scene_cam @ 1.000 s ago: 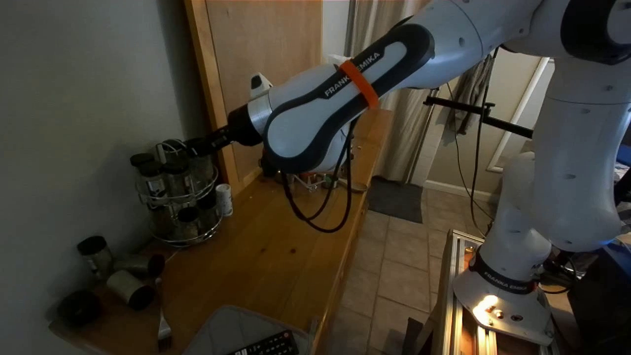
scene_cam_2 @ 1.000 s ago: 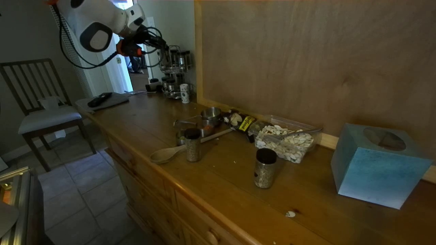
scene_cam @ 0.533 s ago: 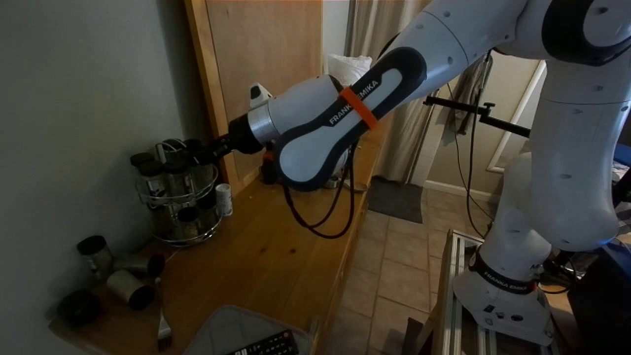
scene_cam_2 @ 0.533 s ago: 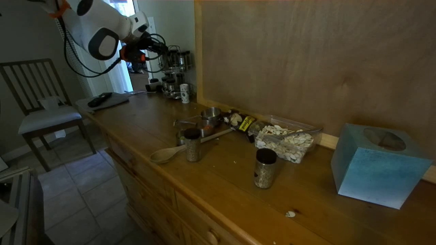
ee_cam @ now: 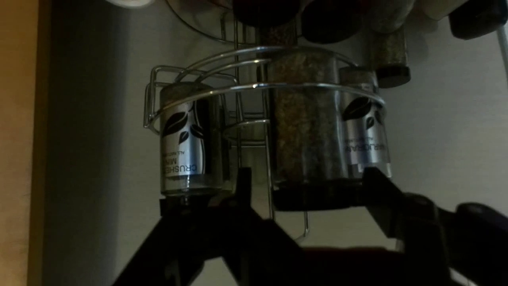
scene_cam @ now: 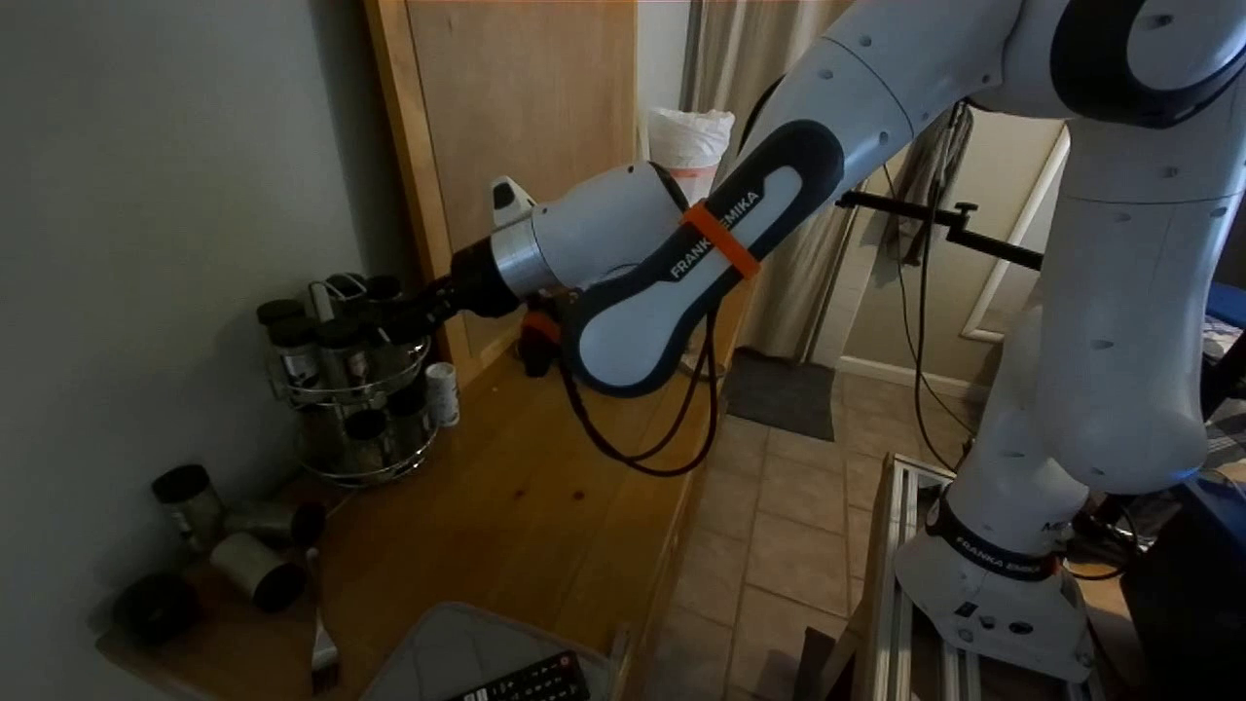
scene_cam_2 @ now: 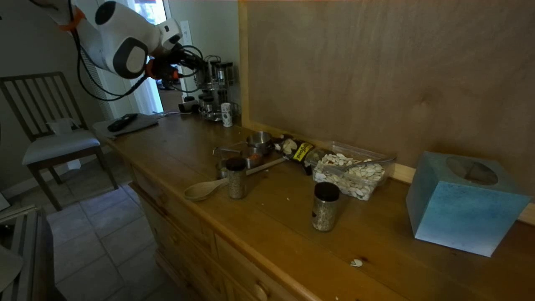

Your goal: Put the spice bottle on the rack

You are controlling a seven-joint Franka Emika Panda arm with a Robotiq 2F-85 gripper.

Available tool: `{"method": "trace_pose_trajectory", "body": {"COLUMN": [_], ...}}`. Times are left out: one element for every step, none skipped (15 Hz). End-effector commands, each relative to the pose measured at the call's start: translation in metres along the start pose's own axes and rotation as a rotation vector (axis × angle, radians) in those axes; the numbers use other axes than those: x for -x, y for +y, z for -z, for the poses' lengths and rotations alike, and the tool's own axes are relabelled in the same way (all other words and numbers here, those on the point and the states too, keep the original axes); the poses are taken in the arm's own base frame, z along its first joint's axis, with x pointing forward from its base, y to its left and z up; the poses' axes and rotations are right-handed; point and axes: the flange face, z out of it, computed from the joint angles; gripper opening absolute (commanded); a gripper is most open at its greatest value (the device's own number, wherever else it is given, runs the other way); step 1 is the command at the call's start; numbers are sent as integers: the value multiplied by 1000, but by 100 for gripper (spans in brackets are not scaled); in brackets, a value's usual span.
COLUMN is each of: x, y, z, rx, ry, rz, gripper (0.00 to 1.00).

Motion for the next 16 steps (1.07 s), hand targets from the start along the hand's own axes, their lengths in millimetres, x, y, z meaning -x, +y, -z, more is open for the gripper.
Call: {"method": "trace_pose_trajectory", "body": {"x": [-3,-5,-6,-7,-8,-10,-11,-12,-13,-15,-16,-18,-19,-21,-23,-24], "y": [1,1,4,5,7,7,7,8,7,5,2,-4,-10,-18,-24,-29], "z": [14,16,21,25,30,33,38,43,47,53,58,63,67,72,77,83], "rx": [-14,-17,-9,-7,-2,-4,-2,3,6,6,6,4,0,-2,0,6], "ry": [10,9,9,9,7,9,6,2,-2,-4,-10,-20,-31,-44,-59,-75], "rz": [-1,-4,-1,-3,-3,-4,-6,-7,-10,-14,-17,-22,-29,-36,-43,-52], "gripper": [100,100,100,100,100,100,100,100,100,100,100,100,100,100,100,100]}}
